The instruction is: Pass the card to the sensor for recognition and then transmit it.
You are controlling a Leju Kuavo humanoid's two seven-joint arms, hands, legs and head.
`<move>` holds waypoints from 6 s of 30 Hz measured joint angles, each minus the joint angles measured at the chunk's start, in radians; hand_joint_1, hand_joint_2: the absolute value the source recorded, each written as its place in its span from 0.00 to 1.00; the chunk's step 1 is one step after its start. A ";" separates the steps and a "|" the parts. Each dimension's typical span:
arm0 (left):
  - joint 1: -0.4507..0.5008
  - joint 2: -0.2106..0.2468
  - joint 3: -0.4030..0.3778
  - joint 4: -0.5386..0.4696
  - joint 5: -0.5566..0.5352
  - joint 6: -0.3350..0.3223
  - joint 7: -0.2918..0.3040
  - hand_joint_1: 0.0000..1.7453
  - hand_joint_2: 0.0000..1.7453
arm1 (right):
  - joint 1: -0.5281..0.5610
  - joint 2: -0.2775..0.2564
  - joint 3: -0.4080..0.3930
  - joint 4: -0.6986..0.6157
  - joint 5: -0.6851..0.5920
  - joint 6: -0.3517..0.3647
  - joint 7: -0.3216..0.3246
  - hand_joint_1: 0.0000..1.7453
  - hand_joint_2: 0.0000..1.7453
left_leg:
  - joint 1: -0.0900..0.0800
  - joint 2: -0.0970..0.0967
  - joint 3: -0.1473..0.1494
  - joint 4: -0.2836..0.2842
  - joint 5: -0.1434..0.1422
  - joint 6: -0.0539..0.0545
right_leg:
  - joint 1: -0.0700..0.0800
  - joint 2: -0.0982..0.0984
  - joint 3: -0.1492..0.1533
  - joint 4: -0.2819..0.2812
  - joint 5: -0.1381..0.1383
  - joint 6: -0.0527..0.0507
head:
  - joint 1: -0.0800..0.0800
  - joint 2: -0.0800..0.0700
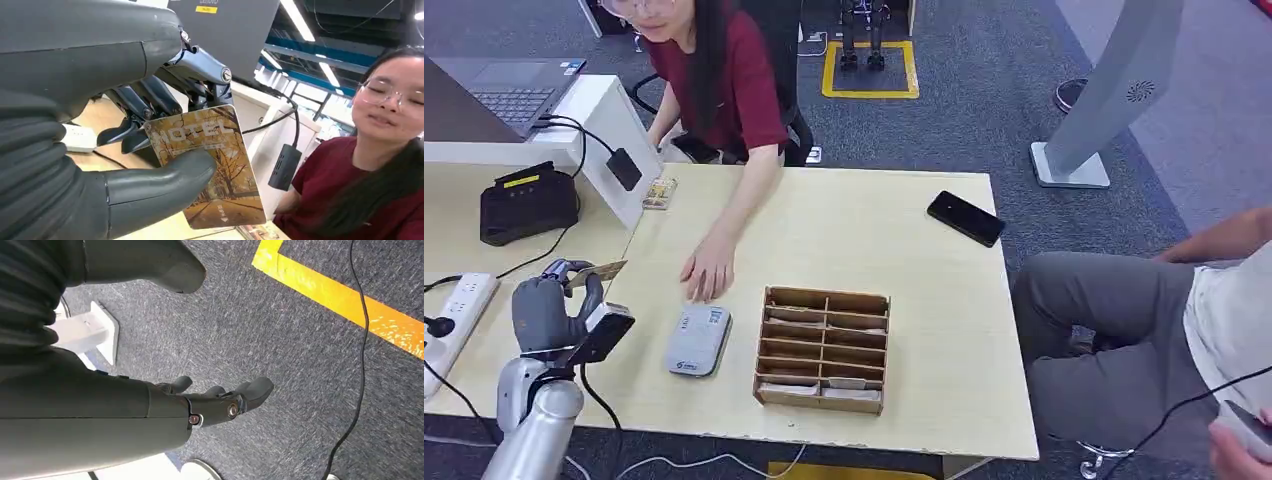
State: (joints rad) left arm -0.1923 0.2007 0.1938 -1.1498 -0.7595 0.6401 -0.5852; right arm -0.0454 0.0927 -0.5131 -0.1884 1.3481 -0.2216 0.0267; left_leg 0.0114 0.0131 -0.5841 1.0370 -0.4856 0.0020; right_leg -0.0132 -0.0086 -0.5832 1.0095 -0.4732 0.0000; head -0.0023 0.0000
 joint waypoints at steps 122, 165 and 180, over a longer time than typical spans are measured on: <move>0.077 0.016 -0.091 -0.058 0.405 -0.679 0.323 1.00 1.00 | 0.002 0.013 -0.102 0.000 0.099 -0.010 -0.016 0.00 1.00 | 0.000 0.000 0.000 0.000 0.000 -0.001 | 0.000 0.000 0.000 0.000 0.000 0.000 | 0.000 0.000; 0.100 0.016 -0.112 -0.009 0.272 -0.681 0.322 1.00 1.00 | 0.002 0.014 -0.126 0.000 0.126 -0.010 -0.024 0.00 1.00 | 0.000 0.000 0.001 0.000 0.000 -0.001 | 0.000 0.000 0.000 0.000 0.000 0.000 | 0.000 0.000; 0.031 -0.038 -0.306 0.036 -0.257 -0.367 0.471 1.00 1.00 | 0.000 0.023 -0.149 0.000 0.126 -0.013 -0.027 0.00 1.00 | 0.000 -0.002 0.005 0.000 0.001 -0.002 | 0.000 -0.003 0.006 0.000 0.000 0.000 | 0.000 0.000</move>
State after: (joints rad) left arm -0.1611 0.1629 -0.1122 -1.1139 -1.0162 0.2728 -0.1141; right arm -0.0455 0.1152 -0.6622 -0.1888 1.4740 -0.2346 0.0000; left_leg 0.0112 0.0107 -0.5787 1.0365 -0.4850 0.0005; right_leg -0.0135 -0.0115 -0.5772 1.0096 -0.4735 -0.0004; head -0.0023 0.0000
